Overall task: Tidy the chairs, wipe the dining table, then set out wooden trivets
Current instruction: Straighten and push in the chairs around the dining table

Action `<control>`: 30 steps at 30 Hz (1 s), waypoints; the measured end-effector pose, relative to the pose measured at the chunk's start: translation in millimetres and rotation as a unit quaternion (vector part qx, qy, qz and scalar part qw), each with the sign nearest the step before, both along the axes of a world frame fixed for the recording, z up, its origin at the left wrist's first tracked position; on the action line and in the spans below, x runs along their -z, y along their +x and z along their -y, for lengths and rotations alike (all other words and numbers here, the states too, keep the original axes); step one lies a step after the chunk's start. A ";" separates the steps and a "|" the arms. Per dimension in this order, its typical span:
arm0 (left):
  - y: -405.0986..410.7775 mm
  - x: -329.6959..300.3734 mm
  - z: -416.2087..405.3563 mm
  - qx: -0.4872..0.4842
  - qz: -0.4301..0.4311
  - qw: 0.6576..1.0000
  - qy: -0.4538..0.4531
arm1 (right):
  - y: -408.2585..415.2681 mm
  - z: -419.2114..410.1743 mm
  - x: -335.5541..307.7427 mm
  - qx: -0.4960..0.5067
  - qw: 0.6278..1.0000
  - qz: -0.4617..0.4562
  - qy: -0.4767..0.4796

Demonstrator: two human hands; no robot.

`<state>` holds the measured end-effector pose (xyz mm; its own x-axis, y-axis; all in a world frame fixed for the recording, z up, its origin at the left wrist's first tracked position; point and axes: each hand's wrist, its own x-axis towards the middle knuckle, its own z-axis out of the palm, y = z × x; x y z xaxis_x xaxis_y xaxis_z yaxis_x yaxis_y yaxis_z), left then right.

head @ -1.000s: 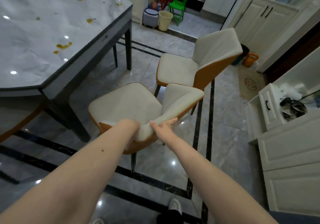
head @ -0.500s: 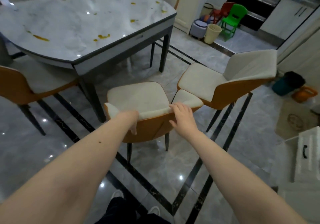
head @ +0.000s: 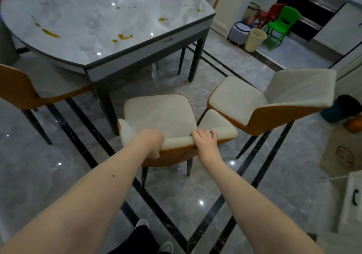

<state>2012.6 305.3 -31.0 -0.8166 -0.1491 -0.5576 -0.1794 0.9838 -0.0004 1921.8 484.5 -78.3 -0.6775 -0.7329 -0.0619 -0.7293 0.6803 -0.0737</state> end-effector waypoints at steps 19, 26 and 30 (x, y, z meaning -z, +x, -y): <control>-125.6 13.0 22.3 -0.074 -0.082 0.994 0.026 | -165.4 44.9 -3.1 -0.049 0.997 -0.041 0.050; -172.5 21.4 34.8 -0.136 -0.088 0.986 0.031 | -227.1 67.4 -2.4 -0.108 0.992 -0.041 0.055; -189.4 21.5 47.8 -0.169 -0.099 0.981 0.016 | -250.2 86.4 -4.5 -0.133 0.990 -0.039 0.024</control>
<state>1823.3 257.5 -52.5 -0.8163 -0.4150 -0.4017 -0.4884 0.8673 0.0964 1671.6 398.1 -73.8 -0.4645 -0.8838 -0.0564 -0.8855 0.4642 0.0186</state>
